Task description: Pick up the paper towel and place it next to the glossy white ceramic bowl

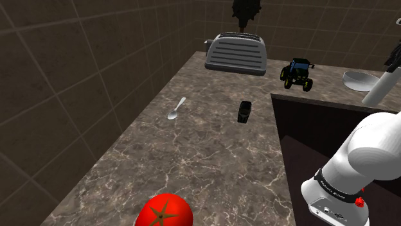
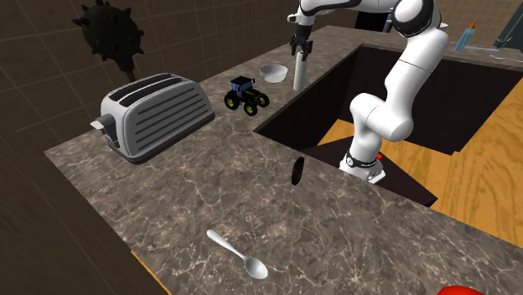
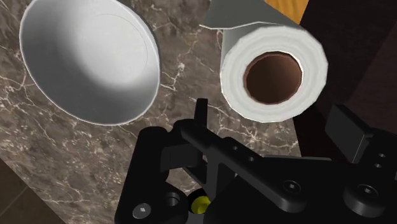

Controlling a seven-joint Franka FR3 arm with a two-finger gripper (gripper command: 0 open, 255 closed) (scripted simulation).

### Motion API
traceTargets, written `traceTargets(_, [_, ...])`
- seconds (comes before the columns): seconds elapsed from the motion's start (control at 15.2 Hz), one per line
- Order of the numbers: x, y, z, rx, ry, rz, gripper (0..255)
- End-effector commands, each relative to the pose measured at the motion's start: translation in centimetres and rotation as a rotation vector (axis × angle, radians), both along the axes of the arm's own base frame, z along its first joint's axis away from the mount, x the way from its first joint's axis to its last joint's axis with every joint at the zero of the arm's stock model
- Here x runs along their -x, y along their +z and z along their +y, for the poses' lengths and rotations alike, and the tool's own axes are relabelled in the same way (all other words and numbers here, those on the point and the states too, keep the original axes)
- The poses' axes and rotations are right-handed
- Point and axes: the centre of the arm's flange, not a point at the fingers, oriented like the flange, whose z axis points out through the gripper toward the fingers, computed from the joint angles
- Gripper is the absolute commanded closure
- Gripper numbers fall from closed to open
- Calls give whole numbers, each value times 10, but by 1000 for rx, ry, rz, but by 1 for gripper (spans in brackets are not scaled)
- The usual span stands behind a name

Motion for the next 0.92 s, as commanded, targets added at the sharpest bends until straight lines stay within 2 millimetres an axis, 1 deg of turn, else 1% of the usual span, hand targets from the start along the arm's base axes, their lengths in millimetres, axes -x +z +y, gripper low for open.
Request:
traceTargets(0.0, [0,0,0,0,0,0,0])
traceTargets(0.07, [0,0,0,0,0,0,0])
traceTargets(0.26, [3,39,2,0,0,0,0])
traceTargets(0.33, [3,50,2,0,0,0,0])
traceTargets(0.86, [3,50,2,0,0,0,0])
